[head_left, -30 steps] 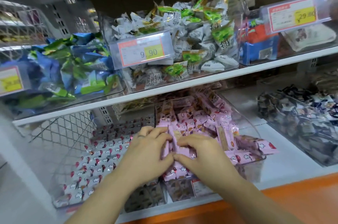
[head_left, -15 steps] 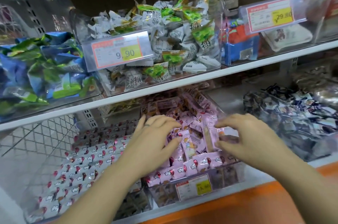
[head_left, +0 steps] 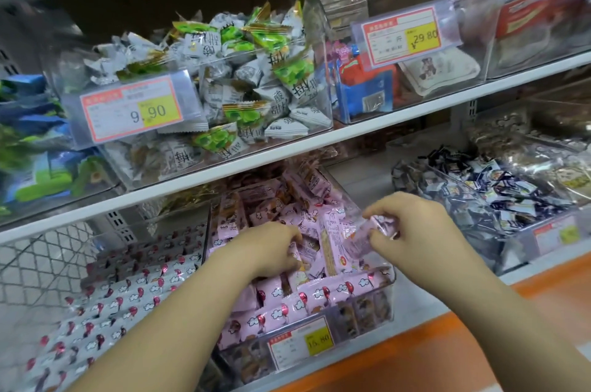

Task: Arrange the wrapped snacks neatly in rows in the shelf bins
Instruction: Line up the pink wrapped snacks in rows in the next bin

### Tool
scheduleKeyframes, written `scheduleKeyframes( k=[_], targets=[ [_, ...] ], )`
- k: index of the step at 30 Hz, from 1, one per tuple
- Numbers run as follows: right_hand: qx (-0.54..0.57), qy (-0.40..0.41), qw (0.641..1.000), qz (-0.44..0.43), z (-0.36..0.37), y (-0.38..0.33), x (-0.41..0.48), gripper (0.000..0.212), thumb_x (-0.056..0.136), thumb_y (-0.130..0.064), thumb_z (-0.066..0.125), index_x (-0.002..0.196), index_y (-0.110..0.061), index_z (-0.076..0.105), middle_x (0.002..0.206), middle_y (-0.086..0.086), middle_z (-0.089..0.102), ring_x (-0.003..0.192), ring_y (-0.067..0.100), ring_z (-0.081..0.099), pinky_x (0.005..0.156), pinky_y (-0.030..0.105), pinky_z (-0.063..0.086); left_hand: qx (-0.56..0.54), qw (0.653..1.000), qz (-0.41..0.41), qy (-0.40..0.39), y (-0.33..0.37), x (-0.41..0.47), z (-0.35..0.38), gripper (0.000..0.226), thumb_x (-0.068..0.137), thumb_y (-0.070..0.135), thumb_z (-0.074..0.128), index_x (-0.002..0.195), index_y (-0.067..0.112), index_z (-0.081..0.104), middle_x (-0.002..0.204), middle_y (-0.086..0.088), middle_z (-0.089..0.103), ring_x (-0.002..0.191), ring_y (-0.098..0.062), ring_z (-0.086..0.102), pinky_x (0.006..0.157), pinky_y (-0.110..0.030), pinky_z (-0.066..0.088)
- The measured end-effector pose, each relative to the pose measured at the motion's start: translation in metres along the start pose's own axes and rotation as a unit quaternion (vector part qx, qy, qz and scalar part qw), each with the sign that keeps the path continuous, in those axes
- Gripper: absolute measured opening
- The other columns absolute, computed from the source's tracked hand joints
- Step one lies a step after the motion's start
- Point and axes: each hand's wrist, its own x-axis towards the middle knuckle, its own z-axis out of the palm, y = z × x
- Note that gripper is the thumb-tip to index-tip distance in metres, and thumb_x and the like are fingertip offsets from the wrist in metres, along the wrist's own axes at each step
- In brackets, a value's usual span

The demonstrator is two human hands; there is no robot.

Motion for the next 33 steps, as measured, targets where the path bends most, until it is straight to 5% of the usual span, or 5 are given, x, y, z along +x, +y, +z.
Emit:
scheduleKeyframes(
  k=[7,15,24,27,33],
  targets=[
    [0.089,0.073,0.993,0.016,0.001,0.0,0.0,0.029,0.082,-0.014,0.068,0.11,-0.021,0.066,0.091,-0.017,0.056,0.076,-0.001,0.053,0.067,-0.001,0.036,-0.051,0.997,0.06,-0.014,0.003,-0.014,-0.003,0.025,0.084,0.035,0.068,0.108,0.031,0.064,0.107,0.0,0.061,0.092,-0.018,0.055,0.077,-0.03,0.045],
    [0.115,0.062,0.991,0.006,0.009,-0.003,0.002,0.029,0.082,-0.015,0.069,0.11,-0.023,0.066,0.094,-0.009,0.063,0.08,-0.002,0.056,0.068,0.004,0.041,-0.031,0.996,0.084,-0.007,0.0,-0.026,-0.006,0.025,0.081,0.026,0.072,0.105,0.029,0.067,0.067,0.011,0.048,0.061,-0.008,0.047,0.057,-0.026,0.035],
    [0.135,0.054,0.989,0.008,0.013,-0.004,0.001,0.032,0.081,-0.017,0.072,0.11,-0.029,0.064,0.09,-0.017,0.06,0.076,-0.001,0.057,0.067,0.001,0.04,-0.061,0.992,0.091,-0.058,-0.011,-0.03,-0.002,0.033,0.086,0.036,0.065,0.119,0.036,0.061,0.091,0.001,0.068,0.083,-0.015,0.061,0.075,-0.025,0.048],
    [0.194,0.044,0.98,0.014,0.012,-0.009,0.001,0.032,0.081,-0.02,0.073,0.1,-0.041,0.058,0.09,-0.017,0.061,0.075,0.005,0.063,0.063,0.005,0.044,-0.11,0.991,0.076,-0.009,-0.02,-0.042,-0.01,0.039,0.088,0.04,0.063,0.126,0.037,0.056,0.118,0.015,0.063,0.093,-0.004,0.059,0.073,-0.004,0.04],
    [0.177,0.059,0.982,-0.037,0.022,-0.026,0.001,0.026,0.081,-0.022,0.073,0.102,-0.035,0.065,0.09,-0.031,0.057,0.078,-0.01,0.054,0.069,0.002,0.036,-0.162,0.977,0.027,0.134,-0.042,-0.066,-0.01,0.032,0.095,0.033,0.054,0.126,0.037,0.055,0.12,0.021,0.058,0.105,0.005,0.053,0.091,-0.015,0.041]
  ],
)
